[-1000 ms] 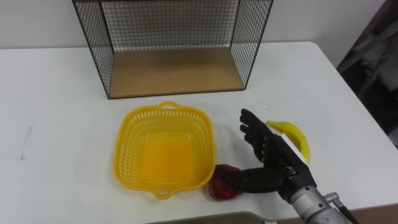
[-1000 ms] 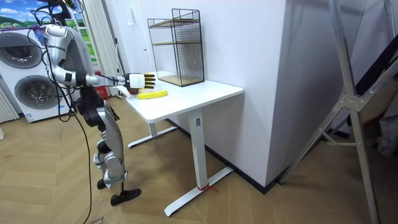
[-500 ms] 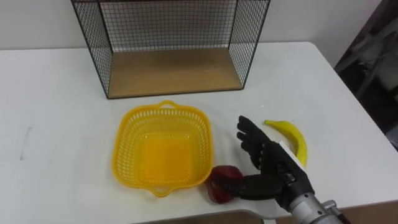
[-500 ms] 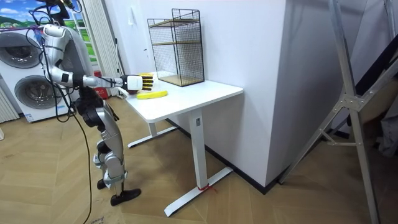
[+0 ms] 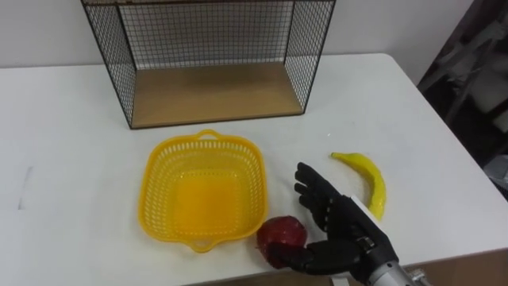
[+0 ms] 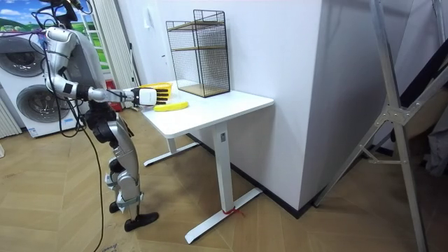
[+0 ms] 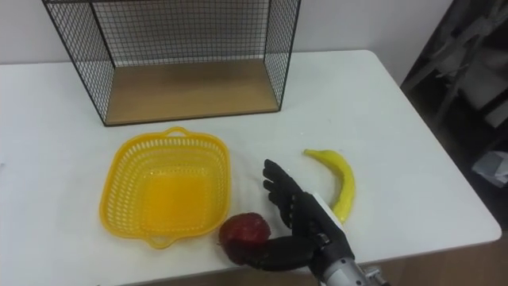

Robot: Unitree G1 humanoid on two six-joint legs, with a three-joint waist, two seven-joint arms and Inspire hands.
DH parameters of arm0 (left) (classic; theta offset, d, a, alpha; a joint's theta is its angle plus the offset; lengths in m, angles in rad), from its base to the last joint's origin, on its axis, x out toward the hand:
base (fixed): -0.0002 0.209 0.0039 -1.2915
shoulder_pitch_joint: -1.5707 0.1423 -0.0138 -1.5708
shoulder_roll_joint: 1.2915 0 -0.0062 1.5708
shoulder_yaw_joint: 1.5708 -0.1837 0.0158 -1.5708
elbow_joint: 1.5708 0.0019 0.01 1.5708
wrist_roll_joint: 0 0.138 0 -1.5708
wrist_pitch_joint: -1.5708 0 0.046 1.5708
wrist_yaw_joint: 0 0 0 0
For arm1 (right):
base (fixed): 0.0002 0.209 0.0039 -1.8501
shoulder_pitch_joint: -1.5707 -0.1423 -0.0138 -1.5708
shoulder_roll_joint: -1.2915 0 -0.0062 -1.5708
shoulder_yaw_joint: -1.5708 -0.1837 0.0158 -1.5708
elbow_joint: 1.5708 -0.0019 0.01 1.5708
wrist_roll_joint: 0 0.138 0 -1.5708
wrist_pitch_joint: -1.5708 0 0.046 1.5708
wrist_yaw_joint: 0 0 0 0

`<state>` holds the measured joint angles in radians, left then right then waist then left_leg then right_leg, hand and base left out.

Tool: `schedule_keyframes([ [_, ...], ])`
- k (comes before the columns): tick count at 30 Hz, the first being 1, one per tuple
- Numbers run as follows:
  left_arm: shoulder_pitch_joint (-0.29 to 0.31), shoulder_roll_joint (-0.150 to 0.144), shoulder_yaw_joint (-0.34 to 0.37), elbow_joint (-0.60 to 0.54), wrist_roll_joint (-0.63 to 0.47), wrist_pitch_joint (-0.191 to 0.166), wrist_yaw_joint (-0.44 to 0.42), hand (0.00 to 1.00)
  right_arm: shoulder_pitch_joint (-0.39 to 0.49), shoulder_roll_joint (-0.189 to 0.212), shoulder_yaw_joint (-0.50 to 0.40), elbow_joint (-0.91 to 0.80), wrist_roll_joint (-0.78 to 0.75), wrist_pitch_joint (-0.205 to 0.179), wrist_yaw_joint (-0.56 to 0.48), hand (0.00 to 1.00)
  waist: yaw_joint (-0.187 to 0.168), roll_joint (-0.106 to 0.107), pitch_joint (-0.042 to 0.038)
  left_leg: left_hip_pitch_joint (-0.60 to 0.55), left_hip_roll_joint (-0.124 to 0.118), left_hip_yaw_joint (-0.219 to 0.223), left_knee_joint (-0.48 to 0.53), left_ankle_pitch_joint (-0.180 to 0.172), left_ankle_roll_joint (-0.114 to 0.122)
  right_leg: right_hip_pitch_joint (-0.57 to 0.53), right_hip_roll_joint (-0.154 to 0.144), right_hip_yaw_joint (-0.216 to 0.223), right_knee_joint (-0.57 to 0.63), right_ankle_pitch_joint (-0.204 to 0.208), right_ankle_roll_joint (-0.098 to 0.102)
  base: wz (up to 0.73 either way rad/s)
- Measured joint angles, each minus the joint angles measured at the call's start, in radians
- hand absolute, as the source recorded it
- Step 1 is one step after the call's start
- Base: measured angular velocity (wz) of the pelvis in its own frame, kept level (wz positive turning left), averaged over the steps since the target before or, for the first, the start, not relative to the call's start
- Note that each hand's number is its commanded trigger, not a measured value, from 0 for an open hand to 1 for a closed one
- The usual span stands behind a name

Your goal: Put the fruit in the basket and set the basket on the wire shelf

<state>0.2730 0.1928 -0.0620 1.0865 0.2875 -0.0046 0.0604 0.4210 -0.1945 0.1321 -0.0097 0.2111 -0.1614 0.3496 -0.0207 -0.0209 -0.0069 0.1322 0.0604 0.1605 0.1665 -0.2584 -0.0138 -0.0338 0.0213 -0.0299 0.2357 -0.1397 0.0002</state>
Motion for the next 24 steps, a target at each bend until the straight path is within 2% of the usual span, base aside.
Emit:
schedule_keyframes([
  [8,0.003,0.000,0.000,-0.008,0.000,-0.002,0.002,0.00,0.008,-0.001,0.000,0.004,-0.029,-0.022,0.000,0.00,-0.001,0.000,-0.0001,0.000,0.000,-0.001,0.000,0.000,0.000,0.001,0.000,-0.001,-0.001,0.000,0.000,0.00],
  [9,0.003,0.000,0.000,-0.008,0.000,-0.002,0.003,0.00,0.009,-0.001,0.000,0.008,-0.029,-0.026,0.000,0.05,-0.001,0.000,-0.0001,0.000,0.000,-0.001,0.001,0.000,0.000,0.001,0.000,-0.001,-0.001,0.000,0.000,0.00],
  [10,0.003,0.001,0.000,-0.008,0.000,-0.002,0.004,0.00,0.008,-0.001,0.000,0.020,-0.029,-0.035,0.000,0.44,-0.001,-0.001,-0.0001,0.000,0.000,-0.001,0.001,0.000,0.000,0.001,0.000,-0.001,-0.001,0.000,0.000,0.00],
  [11,0.003,0.002,0.000,-0.008,0.000,-0.002,0.007,0.00,0.005,-0.001,0.000,0.035,-0.028,-0.047,-0.001,0.90,-0.001,-0.002,-0.0002,0.001,0.000,-0.001,0.001,0.000,0.000,0.002,0.000,-0.001,-0.002,0.000,0.000,0.00],
  [12,0.003,0.002,-0.001,-0.008,0.000,-0.002,0.009,0.00,0.003,-0.001,0.000,0.038,-0.028,-0.049,-0.002,1.00,-0.001,-0.002,-0.0002,0.001,0.000,-0.001,0.001,0.000,0.000,0.003,0.000,-0.001,-0.003,0.000,0.000,0.00],
  [17,0.004,0.008,0.000,-0.008,0.009,-0.003,0.016,0.00,-0.009,0.000,-0.020,0.075,-0.030,-0.068,-0.035,1.00,0.000,-0.009,-0.0011,0.004,0.000,-0.004,0.000,0.000,0.000,0.015,0.000,-0.003,-0.017,0.005,0.002,0.01],
  [24,0.002,0.009,0.000,-0.009,0.009,-0.003,0.015,0.00,-0.013,-0.001,-0.039,0.096,-0.033,-0.069,-0.079,1.00,0.003,-0.008,-0.0019,0.004,0.000,-0.006,-0.001,0.000,0.000,0.015,0.000,-0.005,-0.019,0.005,0.002,0.00],
])
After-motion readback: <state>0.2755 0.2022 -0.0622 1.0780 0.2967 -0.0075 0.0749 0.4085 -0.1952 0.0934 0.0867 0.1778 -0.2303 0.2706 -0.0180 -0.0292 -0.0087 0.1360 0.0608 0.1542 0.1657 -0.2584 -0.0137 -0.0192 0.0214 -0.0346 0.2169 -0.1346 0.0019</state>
